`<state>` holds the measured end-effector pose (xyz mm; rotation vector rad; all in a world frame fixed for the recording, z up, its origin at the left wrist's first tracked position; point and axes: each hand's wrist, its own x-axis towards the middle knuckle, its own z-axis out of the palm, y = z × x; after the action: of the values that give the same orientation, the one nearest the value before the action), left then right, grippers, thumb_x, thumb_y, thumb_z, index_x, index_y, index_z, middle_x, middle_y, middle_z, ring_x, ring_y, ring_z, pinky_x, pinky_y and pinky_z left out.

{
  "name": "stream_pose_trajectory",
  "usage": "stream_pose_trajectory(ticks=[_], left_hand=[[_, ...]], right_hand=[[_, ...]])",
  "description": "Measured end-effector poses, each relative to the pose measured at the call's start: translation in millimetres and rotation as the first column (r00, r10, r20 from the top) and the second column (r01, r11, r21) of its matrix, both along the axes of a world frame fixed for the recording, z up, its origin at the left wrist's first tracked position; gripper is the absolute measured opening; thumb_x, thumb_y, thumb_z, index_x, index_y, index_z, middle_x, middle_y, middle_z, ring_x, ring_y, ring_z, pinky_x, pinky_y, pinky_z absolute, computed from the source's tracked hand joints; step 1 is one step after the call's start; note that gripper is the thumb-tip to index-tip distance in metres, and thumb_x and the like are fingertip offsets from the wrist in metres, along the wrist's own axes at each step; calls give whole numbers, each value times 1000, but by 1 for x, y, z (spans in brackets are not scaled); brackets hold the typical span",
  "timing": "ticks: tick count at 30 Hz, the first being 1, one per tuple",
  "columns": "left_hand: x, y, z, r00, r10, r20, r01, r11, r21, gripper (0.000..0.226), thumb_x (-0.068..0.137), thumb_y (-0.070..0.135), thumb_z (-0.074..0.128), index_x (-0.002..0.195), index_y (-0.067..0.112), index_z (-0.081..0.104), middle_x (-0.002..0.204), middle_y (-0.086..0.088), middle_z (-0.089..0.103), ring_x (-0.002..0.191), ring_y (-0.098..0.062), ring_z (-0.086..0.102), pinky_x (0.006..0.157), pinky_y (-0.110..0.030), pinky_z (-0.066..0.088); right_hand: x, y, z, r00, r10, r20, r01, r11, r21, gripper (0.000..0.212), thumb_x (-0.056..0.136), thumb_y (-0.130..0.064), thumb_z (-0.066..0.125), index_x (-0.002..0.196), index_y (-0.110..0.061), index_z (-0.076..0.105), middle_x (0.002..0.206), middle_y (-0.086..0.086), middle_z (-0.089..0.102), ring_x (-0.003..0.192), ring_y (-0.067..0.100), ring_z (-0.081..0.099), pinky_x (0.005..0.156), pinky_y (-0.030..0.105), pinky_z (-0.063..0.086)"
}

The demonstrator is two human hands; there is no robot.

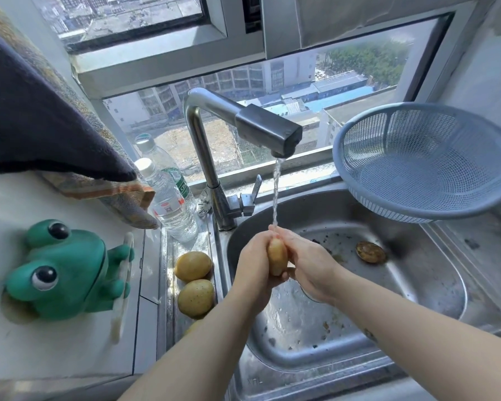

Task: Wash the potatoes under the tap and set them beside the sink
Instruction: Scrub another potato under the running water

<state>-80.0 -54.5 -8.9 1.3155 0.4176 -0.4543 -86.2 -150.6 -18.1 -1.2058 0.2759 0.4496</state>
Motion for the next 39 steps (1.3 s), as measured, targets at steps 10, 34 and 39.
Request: stream_pose_trajectory(ticks=[10, 34, 39], left_hand=[[3, 5, -5, 999, -35, 20, 37, 992, -120, 26, 95, 20, 46, 101, 7, 68, 91, -11, 67, 86, -20, 62, 72, -34, 49], [8, 6, -17, 996, 79, 49, -69, 982, -174, 32, 81, 16, 54, 110, 13, 65, 101, -10, 70, 88, -17, 66, 67, -31, 51], [14, 4, -12, 984, 167, -65, -177, 959, -219, 26, 94, 14, 45, 95, 19, 70, 92, -8, 69, 80, -21, 63, 61, -31, 49]], right_hand=[[-1, -3, -2, 992, 93, 85, -96, 995, 26, 37, 98, -16, 45, 134, -24, 42, 117, 6, 58, 104, 16, 56, 84, 26, 47], [2, 12, 0, 994, 47, 102, -48, 999, 13, 46, 103, -19, 28, 148, -15, 26, 138, -6, 42, 124, 4, 38, 113, 27, 25], [5, 0, 5, 986, 122, 114, -129, 990, 56, 38, 98, -12, 33, 132, -21, 48, 125, -3, 57, 115, 8, 52, 104, 27, 36]])
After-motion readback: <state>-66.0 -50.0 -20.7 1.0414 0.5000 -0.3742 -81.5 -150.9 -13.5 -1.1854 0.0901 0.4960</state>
